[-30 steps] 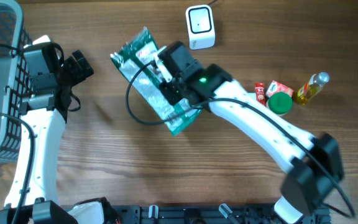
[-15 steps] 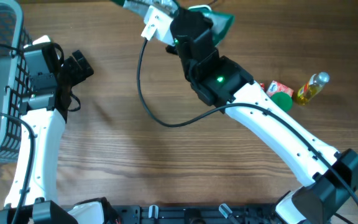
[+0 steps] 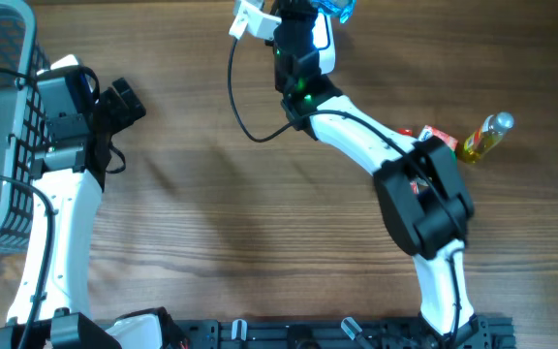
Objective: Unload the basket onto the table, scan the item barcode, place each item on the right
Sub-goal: 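Lift the glove package up to the scanner window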
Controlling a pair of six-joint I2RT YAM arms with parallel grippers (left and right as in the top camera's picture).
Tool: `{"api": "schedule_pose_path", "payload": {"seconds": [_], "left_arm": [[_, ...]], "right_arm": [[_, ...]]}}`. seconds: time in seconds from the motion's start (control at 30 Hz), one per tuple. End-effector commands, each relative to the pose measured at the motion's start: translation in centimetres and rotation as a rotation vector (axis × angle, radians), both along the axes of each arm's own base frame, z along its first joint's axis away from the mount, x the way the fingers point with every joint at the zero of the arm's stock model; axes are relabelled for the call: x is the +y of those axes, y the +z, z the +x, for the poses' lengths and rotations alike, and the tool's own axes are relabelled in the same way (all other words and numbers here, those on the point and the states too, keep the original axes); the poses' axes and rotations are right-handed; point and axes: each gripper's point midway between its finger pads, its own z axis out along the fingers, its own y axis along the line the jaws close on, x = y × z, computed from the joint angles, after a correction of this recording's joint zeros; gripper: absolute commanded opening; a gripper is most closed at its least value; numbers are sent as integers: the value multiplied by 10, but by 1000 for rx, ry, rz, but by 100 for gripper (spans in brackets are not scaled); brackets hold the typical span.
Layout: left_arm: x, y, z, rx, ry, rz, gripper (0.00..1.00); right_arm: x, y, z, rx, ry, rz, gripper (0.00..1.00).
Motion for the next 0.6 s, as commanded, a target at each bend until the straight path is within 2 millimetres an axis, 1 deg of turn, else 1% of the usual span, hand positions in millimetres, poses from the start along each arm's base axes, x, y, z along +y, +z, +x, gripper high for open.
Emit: {"api": "schedule_pose_path", "payload": {"seconds": [0.0, 0.07, 0.13, 0.23, 0.33, 0.47, 0.57], "left_arm": [[2, 9, 1, -20, 1, 14, 100], [2, 9, 1, -20, 1, 14, 100], [2, 9, 1, -20, 1, 14, 100], [2, 9, 1, -20, 1, 14, 100], [2, 9, 1, -20, 1, 14, 100], [2, 9, 1, -20, 1, 14, 100], [2, 9, 1, -20, 1, 14, 100]], "right_arm": [[-7, -27, 15, 9, 3, -49, 4], [-9, -37, 18, 23, 3, 6, 4], [-8, -39, 19, 21, 18, 34, 4], [1, -41, 20, 27, 85, 46, 4], [3, -45, 21, 33, 111, 58, 4], [-4, -49, 28, 10, 110, 71, 4], [-10, -59, 32, 22, 105, 66, 4]]}}
